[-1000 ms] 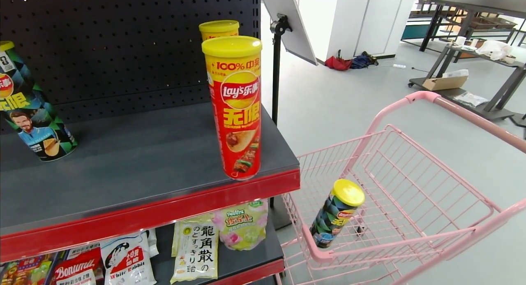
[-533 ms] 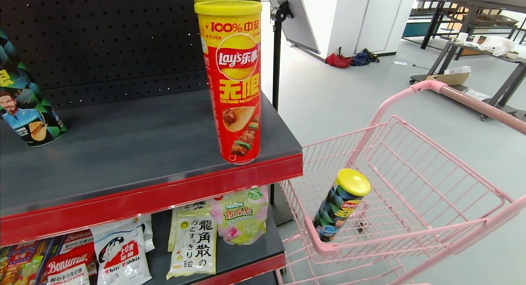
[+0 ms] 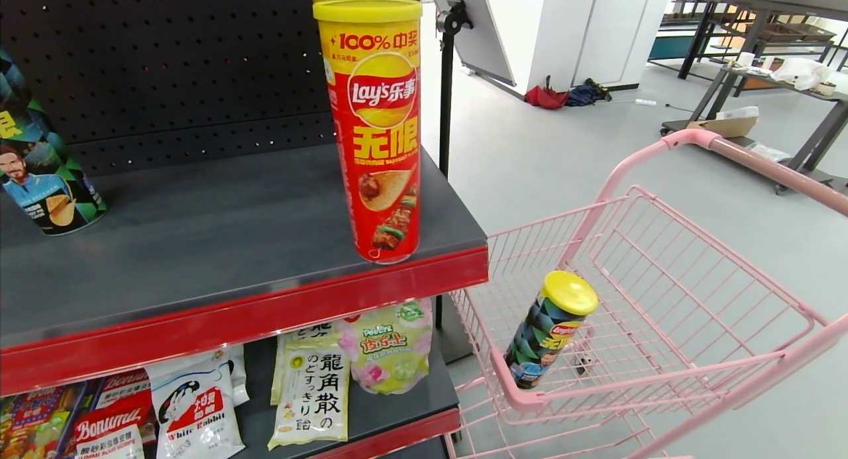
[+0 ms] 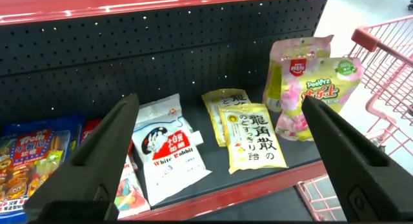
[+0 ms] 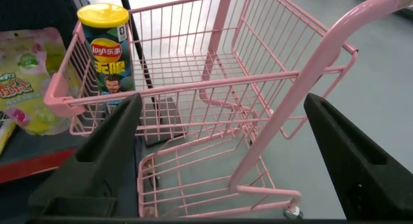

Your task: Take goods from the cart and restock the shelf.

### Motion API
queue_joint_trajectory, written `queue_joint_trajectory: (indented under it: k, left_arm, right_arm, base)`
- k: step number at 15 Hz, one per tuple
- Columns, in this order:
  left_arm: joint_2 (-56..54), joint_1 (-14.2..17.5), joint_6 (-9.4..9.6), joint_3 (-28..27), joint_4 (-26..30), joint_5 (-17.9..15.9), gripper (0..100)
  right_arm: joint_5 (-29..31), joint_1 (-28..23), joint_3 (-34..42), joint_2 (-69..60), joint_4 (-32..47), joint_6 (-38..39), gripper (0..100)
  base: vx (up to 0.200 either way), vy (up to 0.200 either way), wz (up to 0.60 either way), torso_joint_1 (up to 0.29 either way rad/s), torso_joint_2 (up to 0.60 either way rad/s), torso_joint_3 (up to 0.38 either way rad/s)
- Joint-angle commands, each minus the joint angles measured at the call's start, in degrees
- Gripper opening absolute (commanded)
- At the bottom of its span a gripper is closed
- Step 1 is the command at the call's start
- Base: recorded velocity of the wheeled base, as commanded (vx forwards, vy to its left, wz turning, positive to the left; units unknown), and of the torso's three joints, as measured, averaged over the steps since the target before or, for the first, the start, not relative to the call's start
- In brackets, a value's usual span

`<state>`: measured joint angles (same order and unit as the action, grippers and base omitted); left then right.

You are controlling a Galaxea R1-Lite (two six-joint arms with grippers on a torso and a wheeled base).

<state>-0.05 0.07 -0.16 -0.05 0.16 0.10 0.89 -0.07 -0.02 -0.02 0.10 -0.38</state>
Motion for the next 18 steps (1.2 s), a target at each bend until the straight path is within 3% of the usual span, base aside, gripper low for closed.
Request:
queue_joint_trajectory:
  k: [1,2,3,4,5,8,13,18]
  left_arm:
    - [0.0,0.0,-0.02,0.0,0.0,0.0,100]
    - [0.0,0.0,-0.02,0.0,0.0,0.0,100]
    - [0.0,0.0,-0.02,0.0,0.0,0.0,100]
    - [0.0,0.0,-0.02,0.0,0.0,0.0,100]
    - [0.0,0.0,-0.02,0.0,0.0,0.0,100]
    - [0.0,0.0,0.07,0.0,0.0,0.0,100]
    - [0.0,0.0,0.07,0.0,0.0,0.0,100]
    - [0.0,0.0,0.07,0.0,0.0,0.0,100]
  right_arm:
    - [0.3,-0.1,-0.1,0.0,-0.1,-0.1,100]
    - [-0.2,-0.1,-3.8,1.3,-0.9,-0.7,100]
    - [1.0,0.1,-13.0,10.9,-0.8,0.6,100]
    - [1.7,0.0,-27.8,25.3,-1.8,8.4,100]
    - [0.9,0.3,-36.5,34.3,-0.7,10.6,100]
    - [-6.1,0.6,-30.6,50.3,-6.1,11.3,100]
    - [-17.9,3.8,-17.0,77.8,-35.3,13.9,100]
    - [-17.8,11.0,-14.6,93.3,-51.9,14.7,100]
  base:
    - [0.0,0.0,0.0,0.0,0.0,0.0]
    - [0.0,0.0,0.0,0.0,0.0,0.0]
    - [0.0,0.0,0.0,0.0,0.0,0.0]
    - [0.0,0.0,0.0,0.0,0.0,0.0]
    - [0.0,0.0,0.0,0.0,0.0,0.0]
    - [0.0,0.0,0.0,0.0,0.0,0.0]
    - [0.0,0.0,0.0,0.0,0.0,0.0]
    - [0.0,0.0,0.0,0.0,0.0,0.0]
